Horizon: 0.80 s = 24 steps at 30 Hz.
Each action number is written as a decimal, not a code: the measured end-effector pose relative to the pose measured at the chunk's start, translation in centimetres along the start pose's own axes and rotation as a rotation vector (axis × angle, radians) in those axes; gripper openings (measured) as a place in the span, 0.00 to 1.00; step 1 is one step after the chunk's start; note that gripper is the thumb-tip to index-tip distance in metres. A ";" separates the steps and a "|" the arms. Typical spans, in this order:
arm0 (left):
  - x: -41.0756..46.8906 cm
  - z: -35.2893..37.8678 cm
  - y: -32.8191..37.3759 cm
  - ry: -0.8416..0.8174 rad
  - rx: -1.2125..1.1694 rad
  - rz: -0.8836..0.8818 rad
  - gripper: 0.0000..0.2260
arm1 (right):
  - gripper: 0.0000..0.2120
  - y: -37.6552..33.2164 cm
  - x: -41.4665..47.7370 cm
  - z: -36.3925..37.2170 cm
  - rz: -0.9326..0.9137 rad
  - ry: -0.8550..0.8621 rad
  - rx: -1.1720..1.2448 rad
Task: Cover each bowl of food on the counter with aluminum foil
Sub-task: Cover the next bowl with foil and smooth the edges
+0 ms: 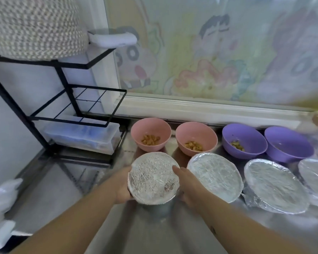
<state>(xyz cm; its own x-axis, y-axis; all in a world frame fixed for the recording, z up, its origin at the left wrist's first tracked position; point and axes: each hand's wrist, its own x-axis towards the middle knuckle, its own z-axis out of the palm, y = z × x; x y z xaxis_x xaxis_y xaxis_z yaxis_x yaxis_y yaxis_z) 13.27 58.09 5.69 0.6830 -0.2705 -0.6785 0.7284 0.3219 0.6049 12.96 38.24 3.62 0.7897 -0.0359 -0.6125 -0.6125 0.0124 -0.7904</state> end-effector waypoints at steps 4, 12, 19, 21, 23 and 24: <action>1.2 -0.6 0.5 0.057 0.038 -0.013 0.17 | 0.32 -0.4 0.5 0.1 -0.013 0.006 -0.157; 2.5 -1.8 1.9 0.107 0.048 -0.059 0.16 | 0.18 -7.7 0.3 -1.9 -0.119 -0.126 -0.875; 3.5 -2.4 2.4 0.197 0.115 -0.035 0.08 | 0.19 -11.7 4.5 1.8 -0.318 -0.046 -0.883; 3.3 -2.2 2.4 0.214 0.132 -0.026 0.07 | 0.18 -10.9 6.8 2.8 -0.294 -0.070 -0.880; 3.0 -2.3 2.5 0.228 0.146 -0.017 0.09 | 0.17 -10.1 9.0 3.0 -0.289 -0.068 -0.920; 2.9 -2.4 2.5 0.231 0.142 -0.013 0.10 | 0.18 -9.8 9.9 3.0 -0.282 -0.063 -0.932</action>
<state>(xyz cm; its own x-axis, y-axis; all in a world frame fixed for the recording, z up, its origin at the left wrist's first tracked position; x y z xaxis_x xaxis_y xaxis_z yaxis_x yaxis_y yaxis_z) 16.99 60.33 4.20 0.6552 -0.0545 -0.7535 0.7482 0.1851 0.6372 26.89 40.74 5.22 0.8955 0.1380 -0.4231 -0.1616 -0.7850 -0.5981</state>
